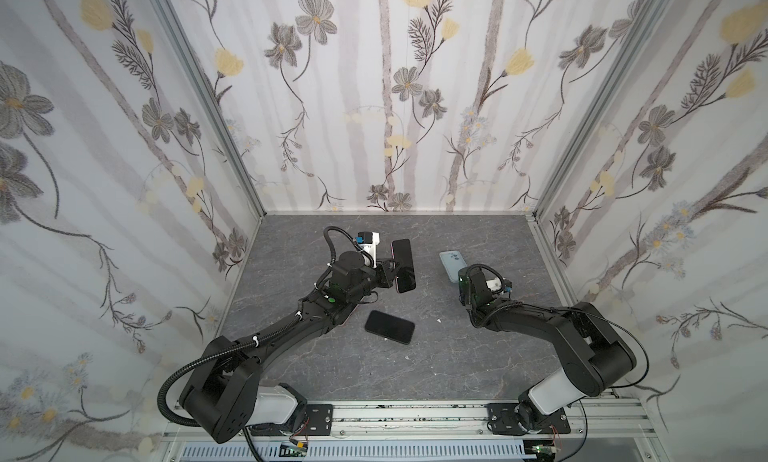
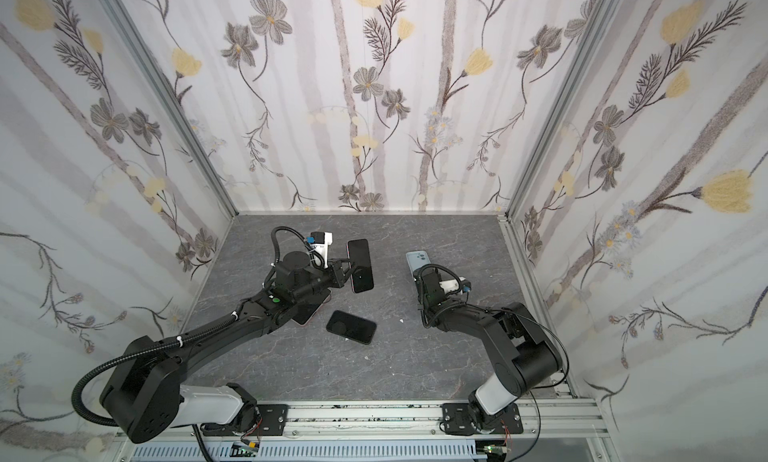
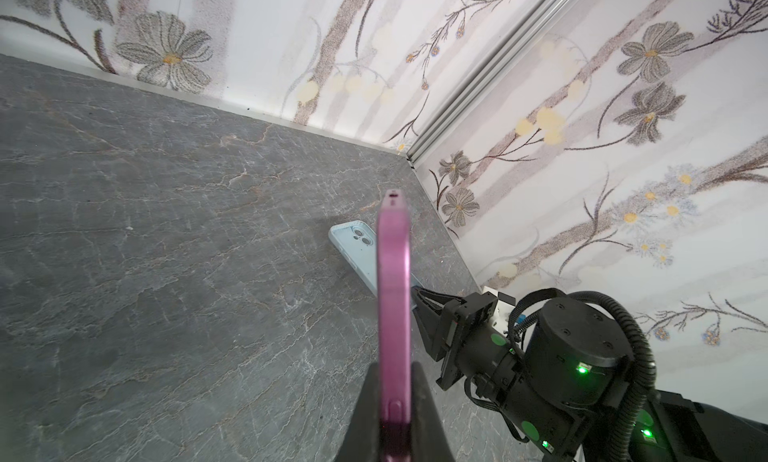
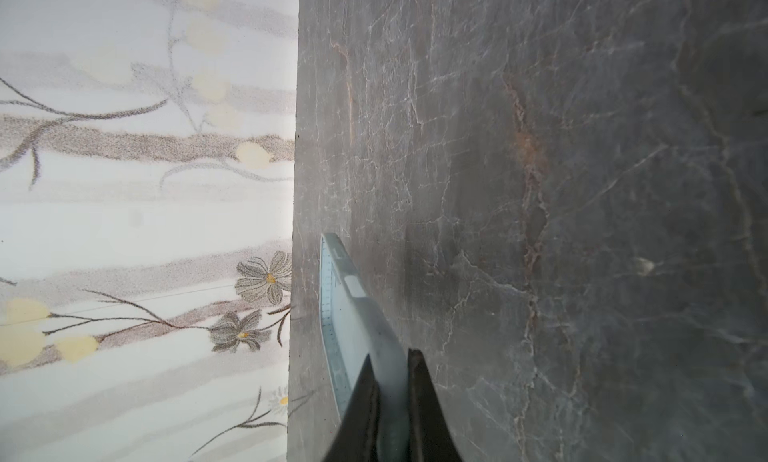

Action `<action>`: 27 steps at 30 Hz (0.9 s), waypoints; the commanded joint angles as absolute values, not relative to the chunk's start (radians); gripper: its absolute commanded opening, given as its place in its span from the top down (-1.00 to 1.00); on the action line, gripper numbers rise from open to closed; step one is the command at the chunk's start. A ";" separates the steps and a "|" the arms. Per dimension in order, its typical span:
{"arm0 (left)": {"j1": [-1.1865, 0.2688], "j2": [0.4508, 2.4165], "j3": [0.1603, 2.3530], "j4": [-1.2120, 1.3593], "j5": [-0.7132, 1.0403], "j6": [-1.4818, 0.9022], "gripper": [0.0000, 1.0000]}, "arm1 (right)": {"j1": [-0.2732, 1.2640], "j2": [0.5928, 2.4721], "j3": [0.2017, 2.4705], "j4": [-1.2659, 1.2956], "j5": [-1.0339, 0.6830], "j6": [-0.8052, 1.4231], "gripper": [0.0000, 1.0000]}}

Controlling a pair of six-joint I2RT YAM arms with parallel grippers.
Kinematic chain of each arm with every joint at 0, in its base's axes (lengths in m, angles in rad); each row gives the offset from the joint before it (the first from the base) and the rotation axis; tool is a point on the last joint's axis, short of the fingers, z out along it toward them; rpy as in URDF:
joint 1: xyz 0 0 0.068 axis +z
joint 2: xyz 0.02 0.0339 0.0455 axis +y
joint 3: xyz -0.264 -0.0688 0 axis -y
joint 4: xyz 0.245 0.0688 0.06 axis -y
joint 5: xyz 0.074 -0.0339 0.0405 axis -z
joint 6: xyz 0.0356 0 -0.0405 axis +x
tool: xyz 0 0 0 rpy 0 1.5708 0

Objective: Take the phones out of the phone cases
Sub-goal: 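Lower the mint case onto the table with the right gripper and release it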

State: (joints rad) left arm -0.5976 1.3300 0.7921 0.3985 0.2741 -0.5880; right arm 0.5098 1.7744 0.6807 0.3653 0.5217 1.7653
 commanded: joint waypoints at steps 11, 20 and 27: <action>-0.547 1.263 0.765 0.369 0.328 -0.552 1.00 | 0.541 1.944 0.792 0.374 0.612 1.917 0.54; -0.543 1.265 0.762 0.369 0.310 -0.566 1.00 | 0.550 1.857 0.680 0.396 0.615 1.856 -0.23; -0.543 1.292 0.780 0.392 0.342 -0.581 1.00 | 0.567 1.648 0.565 0.329 0.594 1.566 -0.39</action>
